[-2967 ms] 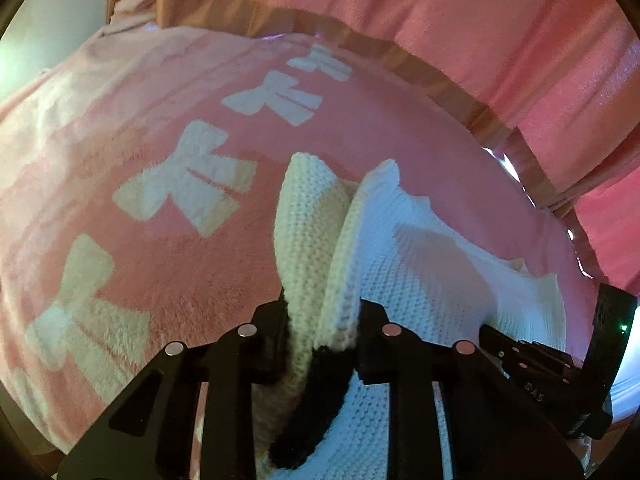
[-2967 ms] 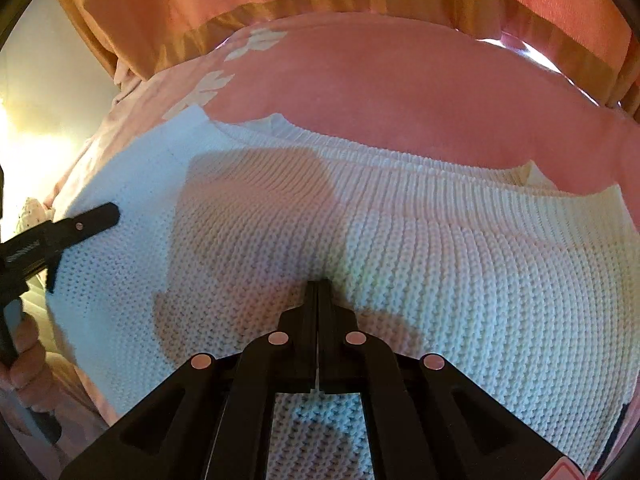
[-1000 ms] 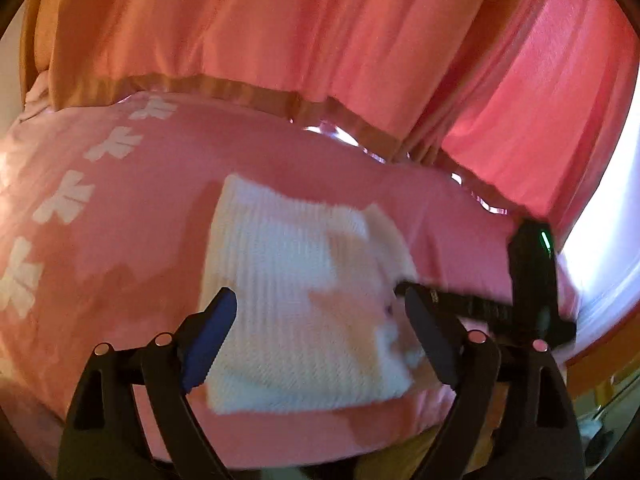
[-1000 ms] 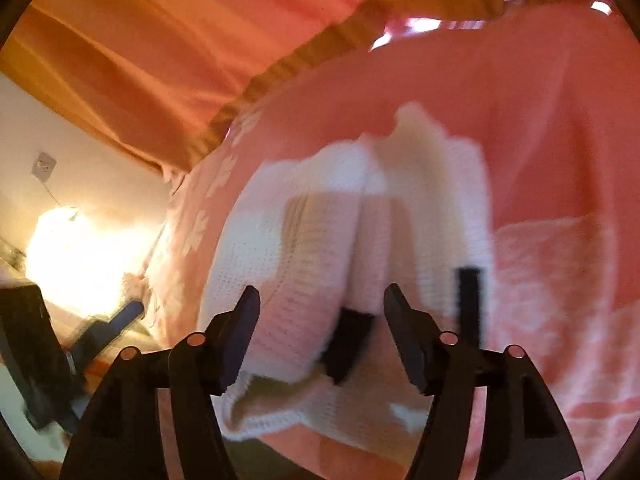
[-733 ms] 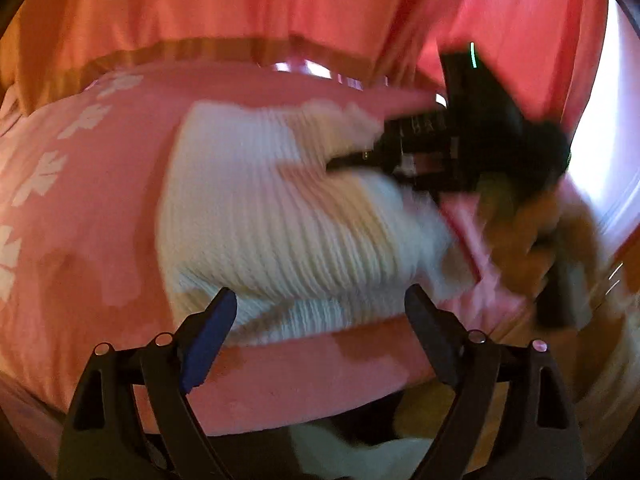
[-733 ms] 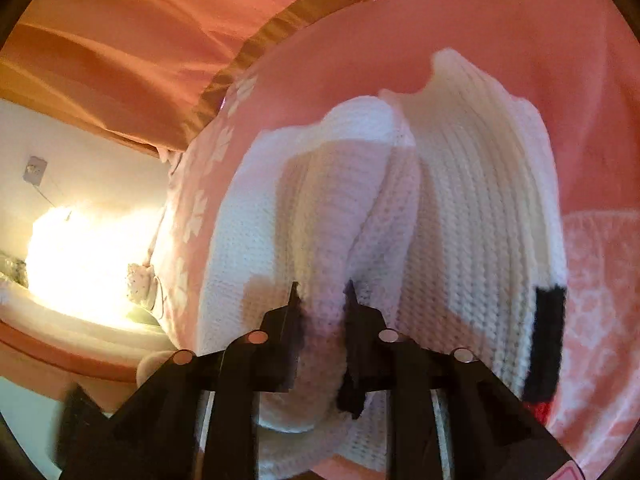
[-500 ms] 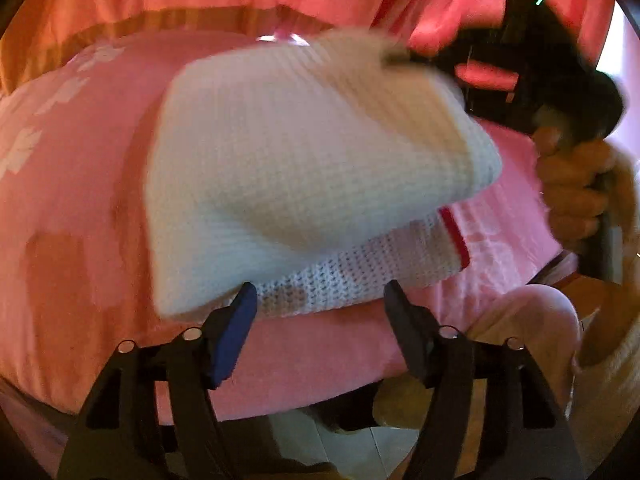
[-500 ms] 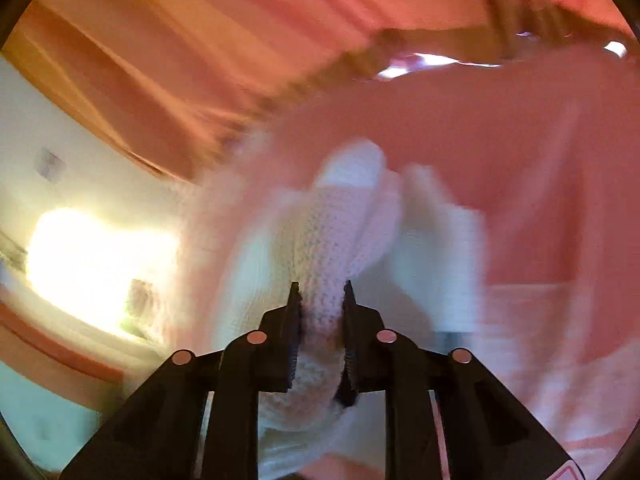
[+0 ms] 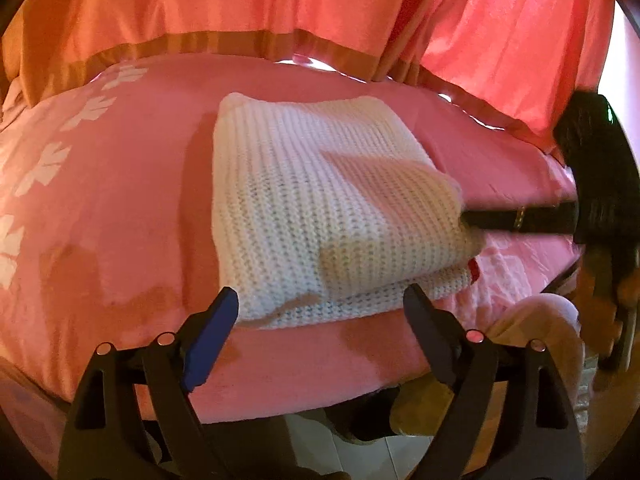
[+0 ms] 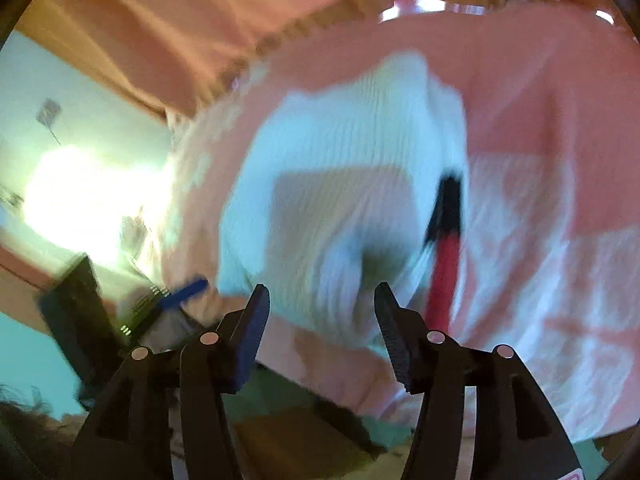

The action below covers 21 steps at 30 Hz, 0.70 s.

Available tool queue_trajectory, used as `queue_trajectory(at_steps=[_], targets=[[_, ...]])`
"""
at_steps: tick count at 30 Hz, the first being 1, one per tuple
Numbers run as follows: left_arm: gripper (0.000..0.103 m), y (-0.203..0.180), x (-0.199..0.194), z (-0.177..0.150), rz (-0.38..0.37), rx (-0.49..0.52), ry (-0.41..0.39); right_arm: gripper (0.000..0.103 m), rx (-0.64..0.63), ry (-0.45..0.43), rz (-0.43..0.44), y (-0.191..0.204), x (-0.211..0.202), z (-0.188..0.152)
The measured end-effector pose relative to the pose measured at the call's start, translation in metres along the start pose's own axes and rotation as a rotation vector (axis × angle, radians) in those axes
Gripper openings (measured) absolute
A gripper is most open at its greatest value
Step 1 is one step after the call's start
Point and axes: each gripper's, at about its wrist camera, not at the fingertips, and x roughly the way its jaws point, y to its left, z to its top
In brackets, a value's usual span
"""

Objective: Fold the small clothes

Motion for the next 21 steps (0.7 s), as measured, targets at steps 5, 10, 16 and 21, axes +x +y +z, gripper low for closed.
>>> queue_trajectory(at_steps=[5,10,16,21], targets=[[0.082,0.013,-0.004,-0.001,0.002,-0.064,0.023,0.008,0.011,-0.101,-0.058,0.004,-0.025,-0.013],[0.082,0.031,-0.013,-0.004,0.028,-0.097,0.020,0.009,0.003,-0.023,-0.214,-0.011,-0.017,-0.027],[0.084,0.028,-0.010,0.004,0.015,-0.096,0.040,0.035,0.014,-0.019,-0.249,-0.005,-0.024,-0.022],[0.091,0.031,-0.010,0.033,-0.005,-0.089,0.015,0.066,0.006,-0.175,-0.257,-0.001,-0.055,0.010]])
